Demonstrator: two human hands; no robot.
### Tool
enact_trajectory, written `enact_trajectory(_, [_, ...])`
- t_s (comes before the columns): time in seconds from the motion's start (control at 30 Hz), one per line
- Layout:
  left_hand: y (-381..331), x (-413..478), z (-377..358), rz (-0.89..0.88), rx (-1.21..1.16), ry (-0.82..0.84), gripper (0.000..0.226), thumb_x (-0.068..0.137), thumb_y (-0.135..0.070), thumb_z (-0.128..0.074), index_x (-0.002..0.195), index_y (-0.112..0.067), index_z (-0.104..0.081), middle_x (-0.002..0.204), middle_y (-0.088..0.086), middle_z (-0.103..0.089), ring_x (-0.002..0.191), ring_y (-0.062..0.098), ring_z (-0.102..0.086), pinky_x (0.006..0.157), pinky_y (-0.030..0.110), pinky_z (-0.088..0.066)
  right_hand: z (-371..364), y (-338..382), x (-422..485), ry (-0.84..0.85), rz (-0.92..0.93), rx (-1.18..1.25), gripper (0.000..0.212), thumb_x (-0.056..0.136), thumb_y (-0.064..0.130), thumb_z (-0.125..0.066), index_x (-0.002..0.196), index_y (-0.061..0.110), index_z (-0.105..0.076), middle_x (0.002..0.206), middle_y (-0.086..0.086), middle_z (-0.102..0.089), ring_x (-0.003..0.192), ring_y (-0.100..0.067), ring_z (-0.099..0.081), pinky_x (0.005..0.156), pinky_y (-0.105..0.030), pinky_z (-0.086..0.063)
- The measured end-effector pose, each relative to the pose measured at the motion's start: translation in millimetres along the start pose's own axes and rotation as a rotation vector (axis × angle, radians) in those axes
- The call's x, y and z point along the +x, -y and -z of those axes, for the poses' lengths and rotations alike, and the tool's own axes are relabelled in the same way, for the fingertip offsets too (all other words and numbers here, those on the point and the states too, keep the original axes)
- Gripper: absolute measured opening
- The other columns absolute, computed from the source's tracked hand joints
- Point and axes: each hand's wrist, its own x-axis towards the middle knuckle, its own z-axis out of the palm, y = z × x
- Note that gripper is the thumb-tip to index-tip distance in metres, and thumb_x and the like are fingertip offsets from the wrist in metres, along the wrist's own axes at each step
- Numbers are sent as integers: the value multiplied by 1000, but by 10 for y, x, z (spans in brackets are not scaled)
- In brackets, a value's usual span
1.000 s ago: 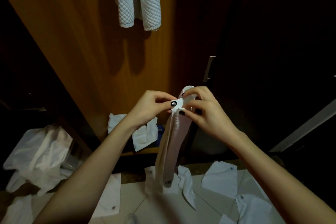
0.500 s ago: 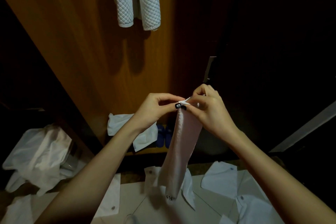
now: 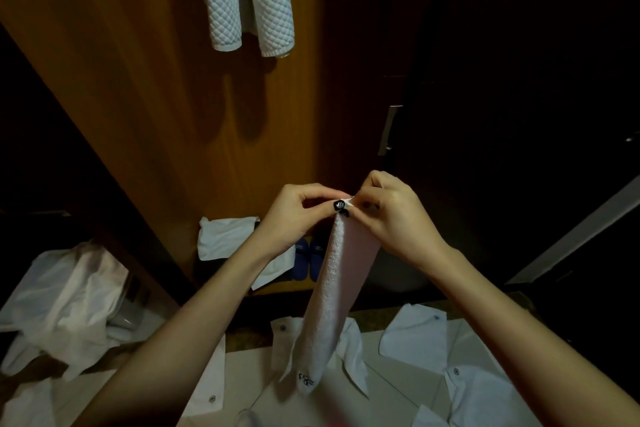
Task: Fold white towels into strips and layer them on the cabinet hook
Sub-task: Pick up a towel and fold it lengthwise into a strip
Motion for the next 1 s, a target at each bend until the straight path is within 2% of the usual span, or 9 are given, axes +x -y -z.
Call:
enact_trajectory(0.13, [-15,7,-19,-43,142,-26,19,89,-7,-67,96,-24,-73,93,-9,-73,95,5,-67,80,17,-51,-19,6,-17,2,14,-23,15,89,25,-67,89,10,-69,92,1,-51,86,-14,-49,73,-33,-45])
enact_trajectory(0.3, [-27,26,-98,-202,403,-143,15,90,-4,-63,97,-14,-72,92,-5,-70,87,2,-63,74,12,-48,47,-39,59,40,-149,195,16,88,35,-63,94,21,-68,103,6,-45,101,-11,-46,87,-33,-47])
enact_trajectory(0.47, [3,51,-129,-267,502,-238,17,91,0,-60,97,-11,-72,93,-2,-68,87,5,-62,75,15,-49,109,0,3,109,-75,-133,39,89,50,-47,81,18,-69,117,0,-46,117,-15,-33,95,-34,-36])
enact_trajectory(0.6, [4,86,-4,-257,541,-261,16,91,-2,-60,98,-12,-71,95,-2,-68,89,3,-61,76,11,-46,194,-46,-103,191,90,-290,28,89,47,-60,85,21,-69,127,-5,-47,125,-24,-36,98,-39,-34])
enact_trajectory(0.7, [6,62,29,-250,570,-250,16,92,-2,-59,98,-11,-70,95,-2,-67,89,3,-60,76,8,-45,204,-56,-171,163,164,-397,25,84,43,-67,85,18,-68,118,-9,-51,113,-29,-47,87,-42,-45])
enact_trajectory(0.77, [3,48,29,-275,595,-244,15,92,-1,-58,98,-9,-70,94,-1,-66,86,4,-60,75,9,-44,227,-51,-199,106,222,-413,27,85,43,-63,82,16,-65,111,-10,-53,103,-28,-50,78,-39,-45])
enact_trajectory(0.83, [-14,48,46,-290,605,-251,14,93,-1,-58,97,-8,-69,93,-1,-66,84,5,-58,73,10,-44,247,-86,-203,91,233,-434,32,87,46,-55,89,15,-64,112,-9,-52,101,-25,-51,78,-36,-44])
enact_trajectory(0.93, [-47,36,55,-281,547,-285,14,93,-3,-58,97,-11,-69,93,-7,-64,88,2,-59,77,10,-45,238,-164,-182,99,13,-252,36,88,54,-47,97,21,-60,107,1,-57,95,-16,-56,75,-29,-46])
enact_trajectory(1.0, [-63,24,29,-288,493,-288,15,94,-3,-57,97,-13,-68,94,-10,-64,92,1,-59,79,11,-46,216,-163,-164,71,-199,109,32,87,54,-51,89,23,-56,90,7,-61,80,-8,-59,63,-33,-51])
